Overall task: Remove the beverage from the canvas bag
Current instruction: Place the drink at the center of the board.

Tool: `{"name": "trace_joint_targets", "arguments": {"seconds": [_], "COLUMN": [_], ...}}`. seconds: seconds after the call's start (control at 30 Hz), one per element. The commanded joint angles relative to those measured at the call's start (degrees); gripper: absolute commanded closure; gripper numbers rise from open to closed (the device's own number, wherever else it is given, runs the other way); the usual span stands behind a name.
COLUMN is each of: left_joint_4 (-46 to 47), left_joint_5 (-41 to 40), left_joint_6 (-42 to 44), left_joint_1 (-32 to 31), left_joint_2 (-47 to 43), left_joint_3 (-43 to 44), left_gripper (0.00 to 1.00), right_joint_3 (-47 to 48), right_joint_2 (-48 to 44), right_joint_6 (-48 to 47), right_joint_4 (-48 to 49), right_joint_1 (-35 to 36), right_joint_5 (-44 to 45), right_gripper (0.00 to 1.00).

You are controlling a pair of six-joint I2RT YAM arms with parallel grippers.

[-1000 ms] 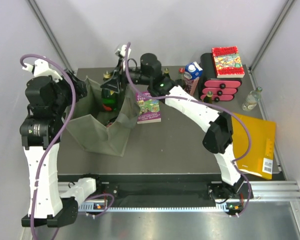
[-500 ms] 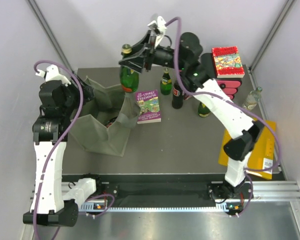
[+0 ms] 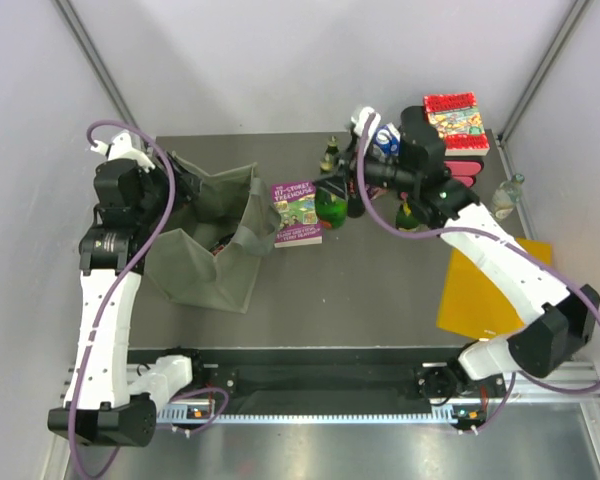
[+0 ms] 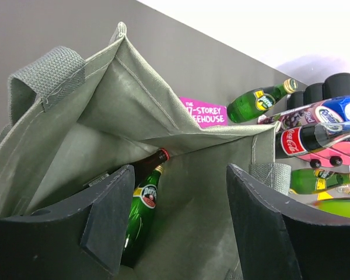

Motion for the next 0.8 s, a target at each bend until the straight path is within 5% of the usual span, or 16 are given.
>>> {"name": "trace_joint_targets", "arguments": {"seconds": [0.0,0.3,0.77], "left_joint_4": [4.32,4.49,4.23], "left_joint_5": [-0.05,-2.25,-2.61], "left_joint_6": [-0.93,-2.07,-1.99], "left_joint_1": [-0.03,-0.12,-0.03], "left_joint_2": [0.41,1.37,1.02], "left_joint_3": [-0.31,-0.58,-1.28], "left_gripper": [0.31,0.27,0.27], "right_joint_3": [-9.3,-35.31,-41.93], "right_joint_2": [-8.08,-13.79,-12.66], "right_joint_6": [-6.22,-6.3,-10.52], "right_joint_4": [7.52,28.07,33.37], "right_joint_1": [-3.49,-9.48,-12.21], "right_joint_5": [6.01,16.64,19.9], "right_gripper": [1.0,1.0,1.0]}}
